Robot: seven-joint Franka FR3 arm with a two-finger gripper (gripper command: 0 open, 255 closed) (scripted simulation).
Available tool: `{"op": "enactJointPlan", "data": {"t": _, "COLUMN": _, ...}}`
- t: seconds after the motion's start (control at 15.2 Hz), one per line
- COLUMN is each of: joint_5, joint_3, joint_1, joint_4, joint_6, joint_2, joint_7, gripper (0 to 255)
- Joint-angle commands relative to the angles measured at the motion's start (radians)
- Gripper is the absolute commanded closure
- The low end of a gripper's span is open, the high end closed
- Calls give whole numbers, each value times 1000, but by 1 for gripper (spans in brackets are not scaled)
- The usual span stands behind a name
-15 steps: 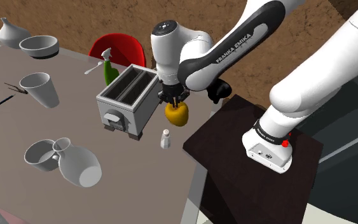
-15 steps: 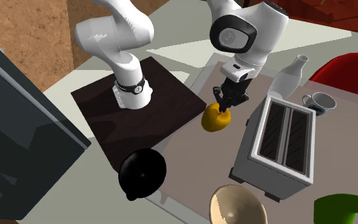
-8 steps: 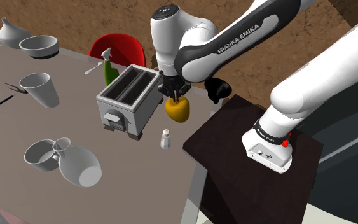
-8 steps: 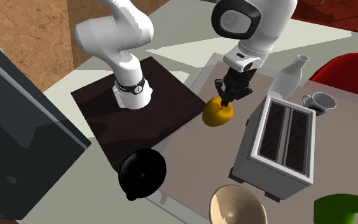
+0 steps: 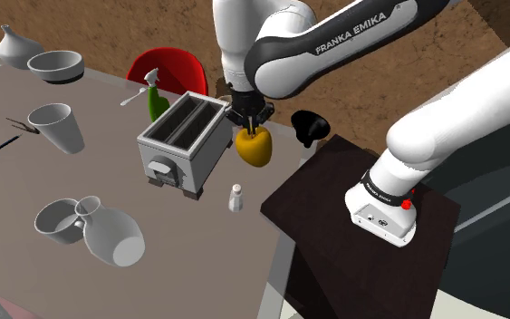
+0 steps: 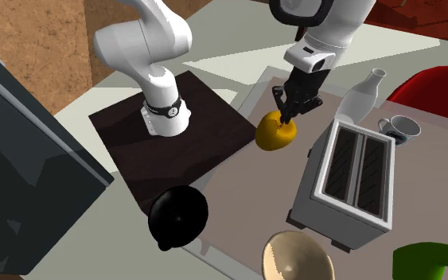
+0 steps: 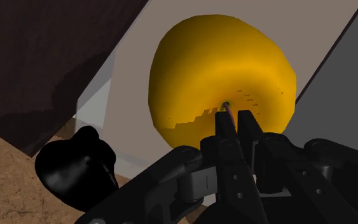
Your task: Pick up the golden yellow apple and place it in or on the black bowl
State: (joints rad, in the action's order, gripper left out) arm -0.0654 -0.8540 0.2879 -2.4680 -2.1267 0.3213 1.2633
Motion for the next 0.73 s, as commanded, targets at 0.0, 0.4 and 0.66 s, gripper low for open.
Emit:
{"op": "enactJointPlan", "data": {"t": 0.0, "joint_5": -14, "joint_3": 15, "joint_1": -9, "joint_4": 11, "joint_6": 30, "joint_2": 23, "joint_7": -16, "gripper": 255}}
{"op": "enactJointPlan", "data": {"t": 0.4, "joint_5": -35, "joint_3": 51, "joint_1": -27, "joint_4": 58, "joint_6": 118, "joint_2": 73, "joint_7": -50, "gripper": 255}}
{"op": "enactJointPlan", "data": {"t": 0.66, "joint_5": -48, "joint_3": 115, "joint_1": -35, "joint_4": 32, "joint_6": 146, "joint_2": 134, "joint_7": -121, "gripper": 255}}
